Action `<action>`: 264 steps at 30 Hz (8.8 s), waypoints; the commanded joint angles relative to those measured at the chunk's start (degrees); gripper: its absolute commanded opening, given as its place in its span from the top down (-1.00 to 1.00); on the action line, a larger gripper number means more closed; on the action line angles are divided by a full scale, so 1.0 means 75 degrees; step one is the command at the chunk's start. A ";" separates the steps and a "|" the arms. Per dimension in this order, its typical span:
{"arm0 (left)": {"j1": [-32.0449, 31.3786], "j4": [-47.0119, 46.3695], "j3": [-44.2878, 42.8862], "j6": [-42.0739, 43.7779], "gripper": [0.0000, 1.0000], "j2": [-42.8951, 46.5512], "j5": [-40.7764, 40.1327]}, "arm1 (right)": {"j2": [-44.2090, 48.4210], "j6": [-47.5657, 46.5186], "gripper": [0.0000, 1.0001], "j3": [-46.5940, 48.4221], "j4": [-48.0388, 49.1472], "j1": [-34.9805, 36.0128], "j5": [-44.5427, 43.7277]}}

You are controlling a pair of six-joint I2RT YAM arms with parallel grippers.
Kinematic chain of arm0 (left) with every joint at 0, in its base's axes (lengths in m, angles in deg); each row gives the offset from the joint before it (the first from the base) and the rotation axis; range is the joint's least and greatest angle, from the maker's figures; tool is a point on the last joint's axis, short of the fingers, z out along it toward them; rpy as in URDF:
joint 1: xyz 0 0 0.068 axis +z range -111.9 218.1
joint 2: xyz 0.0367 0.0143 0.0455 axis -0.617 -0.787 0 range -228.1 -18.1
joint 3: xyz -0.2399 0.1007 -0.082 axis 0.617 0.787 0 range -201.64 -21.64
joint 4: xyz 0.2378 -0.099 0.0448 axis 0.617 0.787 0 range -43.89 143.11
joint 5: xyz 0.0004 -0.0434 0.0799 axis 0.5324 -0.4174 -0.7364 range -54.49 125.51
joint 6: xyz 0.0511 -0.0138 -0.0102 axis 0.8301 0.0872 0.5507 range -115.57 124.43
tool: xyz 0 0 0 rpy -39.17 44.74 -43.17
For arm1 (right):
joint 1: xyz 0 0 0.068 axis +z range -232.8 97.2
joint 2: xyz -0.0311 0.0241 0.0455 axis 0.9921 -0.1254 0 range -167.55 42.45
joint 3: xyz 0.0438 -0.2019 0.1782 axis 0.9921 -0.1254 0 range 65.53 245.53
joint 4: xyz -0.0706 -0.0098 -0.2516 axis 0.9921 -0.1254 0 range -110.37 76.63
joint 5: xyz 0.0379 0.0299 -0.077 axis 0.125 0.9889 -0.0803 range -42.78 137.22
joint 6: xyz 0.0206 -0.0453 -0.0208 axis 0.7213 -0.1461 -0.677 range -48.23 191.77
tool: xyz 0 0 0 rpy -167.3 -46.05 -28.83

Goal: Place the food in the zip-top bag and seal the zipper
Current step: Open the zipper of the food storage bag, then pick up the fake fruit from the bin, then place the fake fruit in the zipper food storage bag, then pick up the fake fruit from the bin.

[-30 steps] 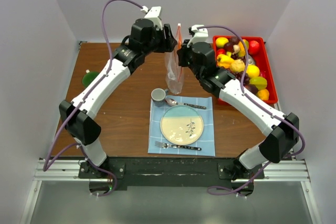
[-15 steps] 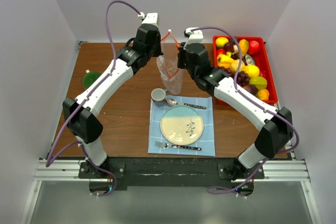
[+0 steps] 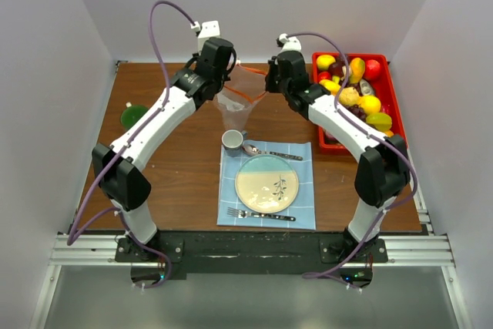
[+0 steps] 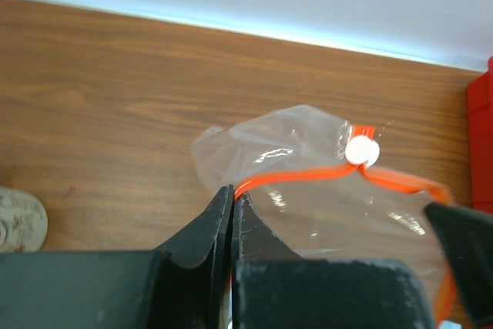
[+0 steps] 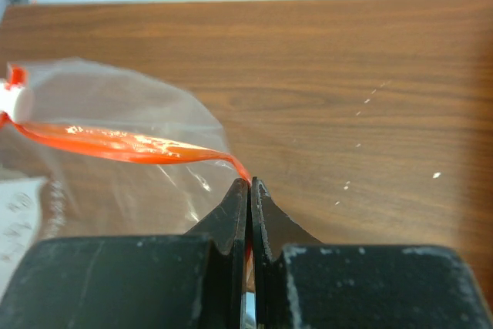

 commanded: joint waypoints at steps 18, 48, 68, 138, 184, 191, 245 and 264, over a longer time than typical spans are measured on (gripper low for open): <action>0.0005 -0.1618 -0.0767 0.1615 1.00 -0.1986 0.1300 | -0.0008 0.0746 0.12 -0.0167 0.0197 -0.0273 0.0994; 0.0017 -0.1396 -0.1469 -0.0155 1.00 -0.2759 0.3352 | -0.0206 0.1812 -0.13 -0.0846 0.0244 -0.0602 0.1827; 0.0028 -0.0680 -0.2782 -0.0741 1.00 -0.3533 0.3586 | 0.1504 0.1906 -0.26 -0.1771 -0.0094 -0.1127 0.0760; -0.0265 -0.1888 -0.2583 -0.1210 1.00 -0.3884 0.4196 | 0.3966 0.2562 -0.08 -0.4632 -0.2193 -0.5734 0.0772; -0.0030 -0.1418 -0.2970 -0.2065 1.00 -0.2807 0.6515 | 0.1646 0.4401 0.63 -0.3376 0.4720 -0.1984 0.3947; 0.0181 -0.1981 -0.2454 -0.2476 1.00 -0.2619 0.7031 | 0.1810 0.4450 0.66 -0.3637 0.4828 -0.1996 0.3666; 0.0286 -0.2755 -0.1985 -0.3027 1.00 -0.3169 0.6563 | 0.3637 0.0323 -0.76 -0.1958 -0.3494 -0.2135 -0.1232; 0.0286 -0.2755 -0.2008 -0.2991 1.00 -0.3298 0.6633 | 0.3486 0.2573 -0.84 -0.5204 -0.0730 -0.3683 0.0653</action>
